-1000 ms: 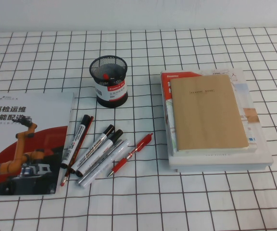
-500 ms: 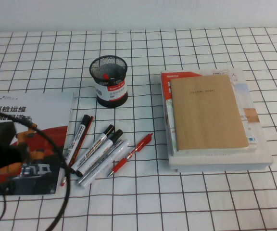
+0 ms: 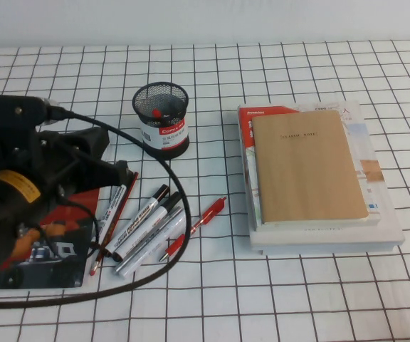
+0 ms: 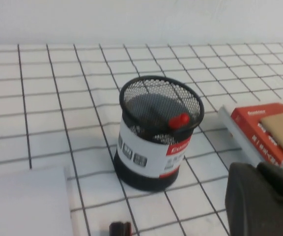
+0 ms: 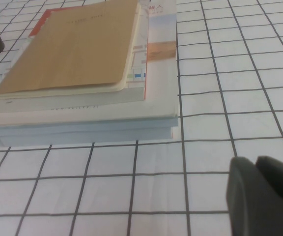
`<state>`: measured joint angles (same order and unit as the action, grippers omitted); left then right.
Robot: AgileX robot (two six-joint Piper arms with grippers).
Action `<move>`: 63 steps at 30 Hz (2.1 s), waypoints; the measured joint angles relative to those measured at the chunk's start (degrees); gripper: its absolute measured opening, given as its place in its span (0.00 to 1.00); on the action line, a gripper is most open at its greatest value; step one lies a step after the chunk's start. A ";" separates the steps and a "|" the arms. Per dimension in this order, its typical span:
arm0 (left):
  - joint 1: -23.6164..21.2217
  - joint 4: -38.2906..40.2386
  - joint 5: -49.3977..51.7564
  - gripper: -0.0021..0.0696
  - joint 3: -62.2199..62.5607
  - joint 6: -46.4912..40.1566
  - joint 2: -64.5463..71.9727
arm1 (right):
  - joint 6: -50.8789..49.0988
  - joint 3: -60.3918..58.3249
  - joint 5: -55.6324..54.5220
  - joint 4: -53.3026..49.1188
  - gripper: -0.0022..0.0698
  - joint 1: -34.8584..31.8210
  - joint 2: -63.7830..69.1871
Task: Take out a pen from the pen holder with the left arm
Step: 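Take a marker out of the pen holder and lay it on the table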
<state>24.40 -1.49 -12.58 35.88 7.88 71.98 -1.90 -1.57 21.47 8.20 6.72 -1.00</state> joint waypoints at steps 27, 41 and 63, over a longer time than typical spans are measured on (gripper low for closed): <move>0.00 -6.22 -50.22 0.56 0.48 -5.23 29.73 | 0.00 0.00 0.00 0.00 0.01 0.00 0.00; 0.00 -3.71 -52.19 0.56 5.35 -7.06 36.46 | 0.00 0.00 0.00 0.00 0.01 0.00 0.00; 0.00 -3.41 -49.88 0.56 12.45 -7.06 40.24 | 0.00 0.00 0.00 0.00 0.01 0.00 0.00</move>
<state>24.40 -4.90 -62.46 48.33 0.82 112.23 -1.90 -1.57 21.47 8.20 6.72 -1.00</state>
